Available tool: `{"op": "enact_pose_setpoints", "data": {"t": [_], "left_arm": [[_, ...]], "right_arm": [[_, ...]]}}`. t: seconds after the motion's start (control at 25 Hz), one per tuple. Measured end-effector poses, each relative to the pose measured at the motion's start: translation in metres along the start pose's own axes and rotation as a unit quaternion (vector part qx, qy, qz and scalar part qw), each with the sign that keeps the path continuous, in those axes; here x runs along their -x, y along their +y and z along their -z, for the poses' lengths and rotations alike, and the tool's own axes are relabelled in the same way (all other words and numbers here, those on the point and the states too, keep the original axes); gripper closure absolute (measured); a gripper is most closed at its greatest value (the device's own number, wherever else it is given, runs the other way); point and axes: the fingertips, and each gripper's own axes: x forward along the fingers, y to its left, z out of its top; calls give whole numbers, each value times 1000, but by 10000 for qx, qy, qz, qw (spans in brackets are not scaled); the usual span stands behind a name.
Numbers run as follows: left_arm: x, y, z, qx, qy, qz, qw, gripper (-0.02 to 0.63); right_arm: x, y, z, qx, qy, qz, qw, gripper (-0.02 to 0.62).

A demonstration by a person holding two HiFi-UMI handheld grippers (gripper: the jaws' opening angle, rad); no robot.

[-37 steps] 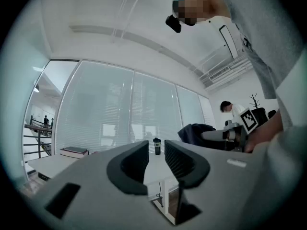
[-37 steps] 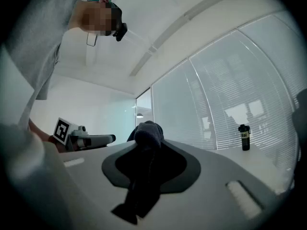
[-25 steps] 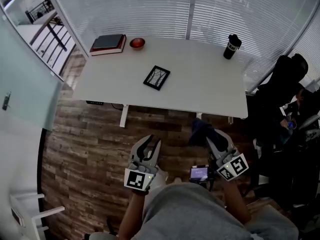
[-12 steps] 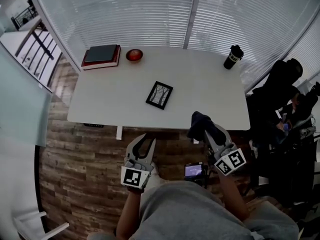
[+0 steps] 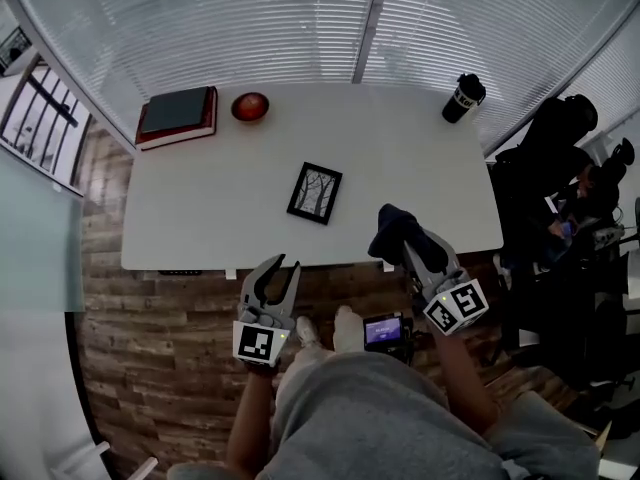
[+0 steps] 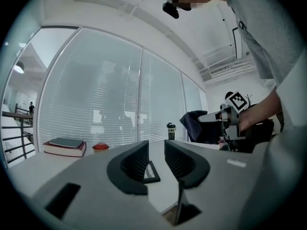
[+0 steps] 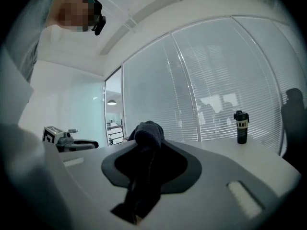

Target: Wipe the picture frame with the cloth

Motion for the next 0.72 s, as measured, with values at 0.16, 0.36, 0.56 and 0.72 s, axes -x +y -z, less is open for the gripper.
{"op": "enact_pose_setpoints", "data": {"t": [0.16, 0.36, 0.56, 0.72], "left_arm": [[-24, 6, 26, -51, 349, 114, 9993, 511], [-58, 21, 69, -264, 1101, 135, 9935, 451], [-85, 41, 84, -563, 1460, 404, 9869, 380], [-102, 55, 105, -703, 1721, 982, 9777, 299]], "right_arm": [[-28, -29, 18, -44, 258, 107, 9996, 492], [-78, -64, 40, 180, 623, -152, 9978, 492], [-131, -87, 51, 641, 889, -503, 9927, 492], [-165, -94, 53, 970, 1101, -592, 9874, 492]]}}
